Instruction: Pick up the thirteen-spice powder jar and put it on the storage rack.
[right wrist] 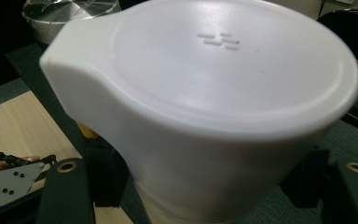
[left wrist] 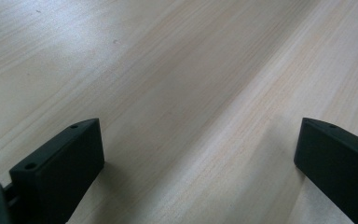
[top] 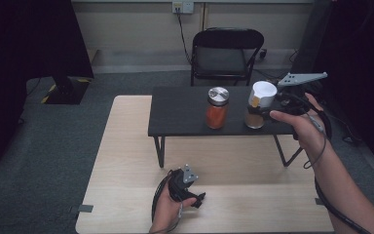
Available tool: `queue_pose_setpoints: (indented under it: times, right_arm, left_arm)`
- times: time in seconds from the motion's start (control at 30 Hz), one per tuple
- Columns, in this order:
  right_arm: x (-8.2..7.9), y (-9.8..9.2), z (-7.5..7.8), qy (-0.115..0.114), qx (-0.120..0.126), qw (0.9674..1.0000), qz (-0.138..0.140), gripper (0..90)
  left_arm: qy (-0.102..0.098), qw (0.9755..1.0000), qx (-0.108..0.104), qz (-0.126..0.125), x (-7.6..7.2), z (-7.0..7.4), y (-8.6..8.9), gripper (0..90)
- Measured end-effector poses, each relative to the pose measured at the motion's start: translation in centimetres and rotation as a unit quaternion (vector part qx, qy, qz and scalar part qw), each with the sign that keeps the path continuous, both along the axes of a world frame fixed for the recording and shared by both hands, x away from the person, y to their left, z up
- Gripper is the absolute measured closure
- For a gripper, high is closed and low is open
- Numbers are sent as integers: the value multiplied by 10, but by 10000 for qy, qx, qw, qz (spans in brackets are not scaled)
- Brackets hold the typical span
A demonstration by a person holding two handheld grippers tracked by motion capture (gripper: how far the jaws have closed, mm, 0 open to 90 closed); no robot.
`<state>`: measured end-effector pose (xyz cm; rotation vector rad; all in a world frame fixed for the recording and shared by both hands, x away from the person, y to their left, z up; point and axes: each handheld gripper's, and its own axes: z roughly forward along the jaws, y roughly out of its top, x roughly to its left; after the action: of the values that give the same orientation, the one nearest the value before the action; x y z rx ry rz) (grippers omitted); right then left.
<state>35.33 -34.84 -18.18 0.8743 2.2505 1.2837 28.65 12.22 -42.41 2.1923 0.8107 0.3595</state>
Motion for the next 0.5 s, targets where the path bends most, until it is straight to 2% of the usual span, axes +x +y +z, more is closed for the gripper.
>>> queue_pose_setpoints:
  times: [0.5]
  right_arm:
    - [-3,-1,-2,-58,-2,10000,-5,303]
  left_arm:
    - [-1,10000,0,1,0,0,0,8]
